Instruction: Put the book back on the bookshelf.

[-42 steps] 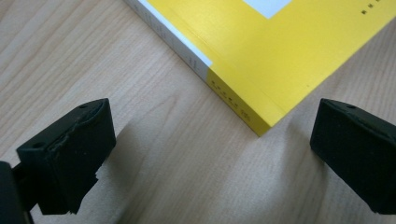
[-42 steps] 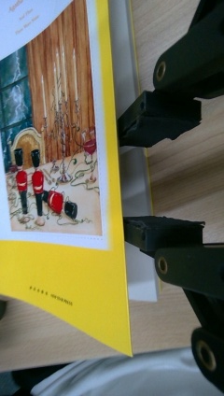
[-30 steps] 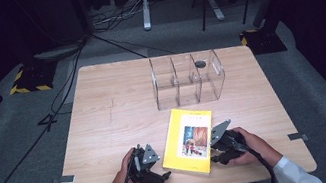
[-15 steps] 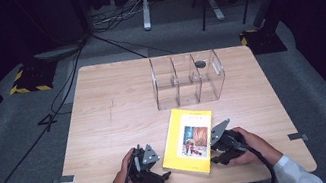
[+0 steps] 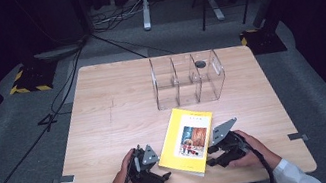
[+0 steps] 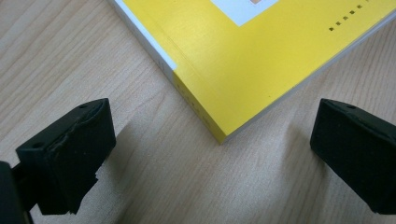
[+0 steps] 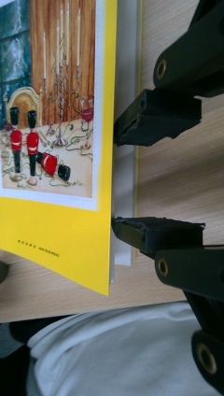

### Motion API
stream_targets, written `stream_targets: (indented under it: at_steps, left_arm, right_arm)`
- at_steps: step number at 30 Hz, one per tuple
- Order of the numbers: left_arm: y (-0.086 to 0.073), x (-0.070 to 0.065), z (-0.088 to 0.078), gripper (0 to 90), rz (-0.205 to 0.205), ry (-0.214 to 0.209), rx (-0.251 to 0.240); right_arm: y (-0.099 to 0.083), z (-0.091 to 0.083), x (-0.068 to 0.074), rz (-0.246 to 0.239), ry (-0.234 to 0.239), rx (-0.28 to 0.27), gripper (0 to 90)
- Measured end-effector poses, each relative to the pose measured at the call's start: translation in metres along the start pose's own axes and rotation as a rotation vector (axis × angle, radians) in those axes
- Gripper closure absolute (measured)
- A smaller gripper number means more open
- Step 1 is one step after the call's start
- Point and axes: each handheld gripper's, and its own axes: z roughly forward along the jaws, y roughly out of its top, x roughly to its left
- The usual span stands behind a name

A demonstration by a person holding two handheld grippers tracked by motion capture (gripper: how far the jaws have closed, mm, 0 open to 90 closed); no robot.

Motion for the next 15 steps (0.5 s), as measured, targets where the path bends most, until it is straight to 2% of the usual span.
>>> stream_targets:
  at_steps: [1,4,8,9,10,11,12,13,14,15]
  left_arm:
    - [0.000,0.000,0.000,0.7,0.000,0.000,0.000]
    - [-0.001,0.000,-0.001,0.8,-0.001,0.000,-0.001]
    - [-0.002,-0.001,-0.004,3.6,0.010,-0.005,-0.003]
    - [-0.002,-0.002,-0.006,15.6,0.015,-0.008,-0.012]
    - [-0.001,-0.006,-0.009,23.3,0.031,-0.005,-0.037]
    - [0.000,-0.009,-0.011,21.8,0.037,-0.002,-0.051]
    - [0.002,-0.012,-0.013,14.8,0.049,-0.002,-0.067]
    - [0.002,-0.012,-0.013,14.8,0.049,-0.002,-0.067]
    - [0.004,-0.016,-0.015,14.8,0.065,-0.008,-0.088]
    - [0.007,-0.019,-0.017,20.7,0.079,-0.013,-0.106]
  right_arm:
    - [0.000,0.000,0.000,0.000,0.000,0.000,53.0]
    - [0.002,-0.002,0.001,0.014,0.013,-0.077,53.0]
    - [0.006,0.000,0.003,0.009,0.005,-0.110,52.9]
    - [0.008,0.001,0.004,0.010,0.004,-0.129,53.0]
    - [0.009,0.002,0.005,0.012,0.004,-0.135,52.9]
    - [0.010,0.002,0.005,0.008,-0.003,-0.141,52.9]
    - [0.011,0.003,0.006,0.005,-0.007,-0.143,52.9]
    - [0.011,0.003,0.006,0.005,-0.007,-0.143,52.9]
    - [0.012,0.003,0.007,0.007,-0.011,-0.149,52.9]
    - [0.013,0.003,0.007,0.007,-0.013,-0.157,52.9]
